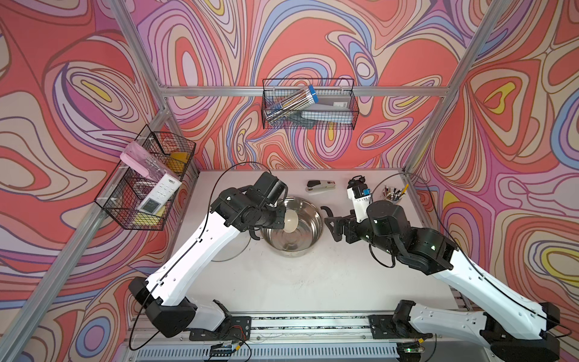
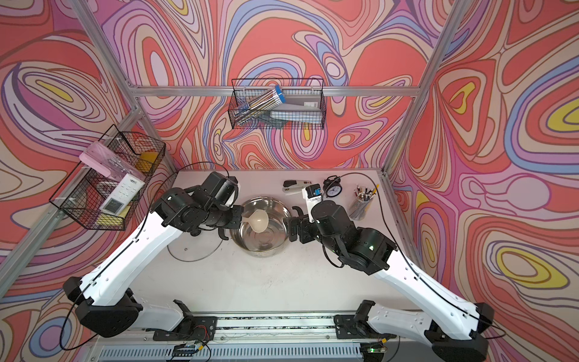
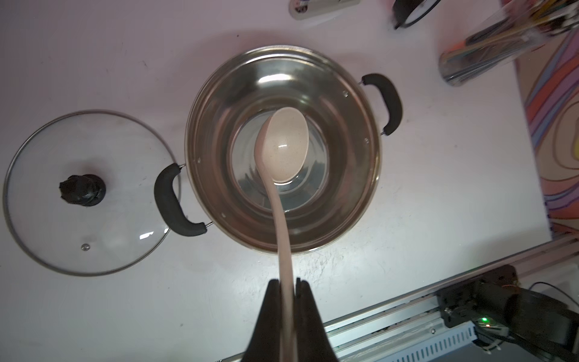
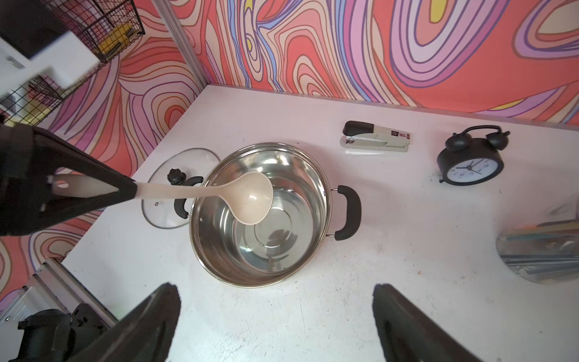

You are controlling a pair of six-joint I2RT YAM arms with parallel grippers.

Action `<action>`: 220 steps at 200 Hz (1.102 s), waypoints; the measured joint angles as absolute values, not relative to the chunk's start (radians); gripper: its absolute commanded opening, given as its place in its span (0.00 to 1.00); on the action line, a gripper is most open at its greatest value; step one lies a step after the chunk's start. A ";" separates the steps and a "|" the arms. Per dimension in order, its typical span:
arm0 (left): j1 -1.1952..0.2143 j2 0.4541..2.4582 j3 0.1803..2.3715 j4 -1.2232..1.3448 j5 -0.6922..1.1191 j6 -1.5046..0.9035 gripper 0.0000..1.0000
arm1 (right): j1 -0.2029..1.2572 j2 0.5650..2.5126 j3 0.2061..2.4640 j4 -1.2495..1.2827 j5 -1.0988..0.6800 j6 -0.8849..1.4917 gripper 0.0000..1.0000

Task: Stir the soup with a spoon
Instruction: Place the spoon at the center of the board.

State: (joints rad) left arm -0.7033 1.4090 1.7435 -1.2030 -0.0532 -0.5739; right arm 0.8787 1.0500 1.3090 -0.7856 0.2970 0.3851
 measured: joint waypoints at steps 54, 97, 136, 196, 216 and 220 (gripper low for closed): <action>-0.856 1.355 1.679 -0.968 0.103 -0.705 0.00 | 0.879 0.958 1.456 -0.899 0.469 0.364 0.98; -0.997 1.440 1.485 -0.677 0.228 -0.849 0.00 | 0.879 0.865 1.510 -0.930 0.546 0.351 0.98; -1.024 1.647 1.437 -0.428 0.334 -0.953 0.00 | 0.879 0.920 1.528 -0.971 0.530 0.371 0.98; -1.023 1.744 1.210 -0.052 0.449 -1.151 0.26 | 0.879 0.941 1.491 -1.002 0.482 0.444 0.98; -1.023 1.720 1.158 -0.023 0.448 -1.179 0.59 | 0.879 0.931 1.485 -0.999 0.475 0.455 0.98; -1.023 1.711 1.149 -0.027 0.447 -1.180 0.62 | 0.879 0.931 1.483 -0.999 0.474 0.457 0.98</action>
